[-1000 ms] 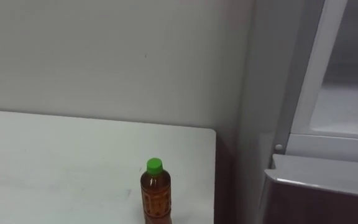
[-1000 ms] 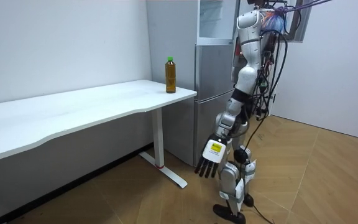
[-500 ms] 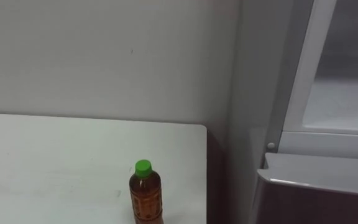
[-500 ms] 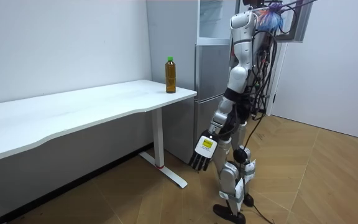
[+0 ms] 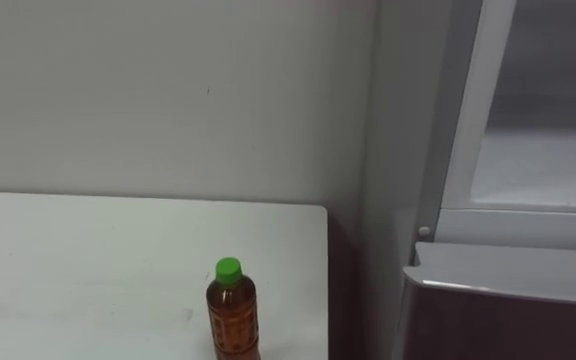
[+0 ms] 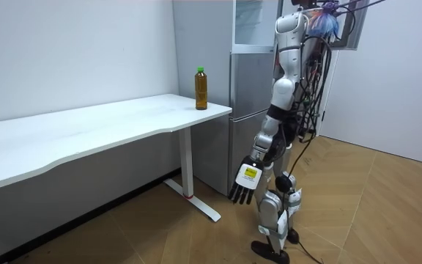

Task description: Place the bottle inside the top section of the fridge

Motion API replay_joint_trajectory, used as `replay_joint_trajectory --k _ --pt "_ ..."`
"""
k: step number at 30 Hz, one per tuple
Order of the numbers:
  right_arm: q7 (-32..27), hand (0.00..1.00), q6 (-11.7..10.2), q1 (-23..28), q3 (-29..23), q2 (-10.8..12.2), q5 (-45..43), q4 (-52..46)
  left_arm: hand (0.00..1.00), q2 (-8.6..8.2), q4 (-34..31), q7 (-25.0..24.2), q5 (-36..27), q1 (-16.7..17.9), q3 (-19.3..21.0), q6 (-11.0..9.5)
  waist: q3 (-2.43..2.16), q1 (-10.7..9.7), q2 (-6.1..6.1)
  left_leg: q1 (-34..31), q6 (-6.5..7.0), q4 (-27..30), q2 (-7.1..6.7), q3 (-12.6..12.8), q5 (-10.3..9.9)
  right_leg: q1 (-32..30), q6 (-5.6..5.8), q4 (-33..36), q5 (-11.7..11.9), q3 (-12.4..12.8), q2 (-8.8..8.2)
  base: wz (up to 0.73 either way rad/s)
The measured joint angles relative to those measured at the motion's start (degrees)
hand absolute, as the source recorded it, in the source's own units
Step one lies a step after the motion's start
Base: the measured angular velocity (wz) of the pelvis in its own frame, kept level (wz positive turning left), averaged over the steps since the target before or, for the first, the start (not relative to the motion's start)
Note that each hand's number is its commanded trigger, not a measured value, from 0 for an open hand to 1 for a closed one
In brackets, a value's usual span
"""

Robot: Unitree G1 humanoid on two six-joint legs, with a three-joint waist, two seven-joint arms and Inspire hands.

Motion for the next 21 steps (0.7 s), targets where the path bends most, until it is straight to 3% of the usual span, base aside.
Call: replay_joint_trajectory --k 21 --pt "2.3 0.0 -0.8 -3.2 3.2 0.0 -5.9 -1.4 0.0 0.13 0.4 -1.1 0.0 -0.3 -0.7 -1.4 0.05 -0.1 -0.45 -0.1 0.14 -0.6 0.01 1.7 0.1 -1.1 0.04 -0.1 0.0 1.3 -0.01 -0.03"
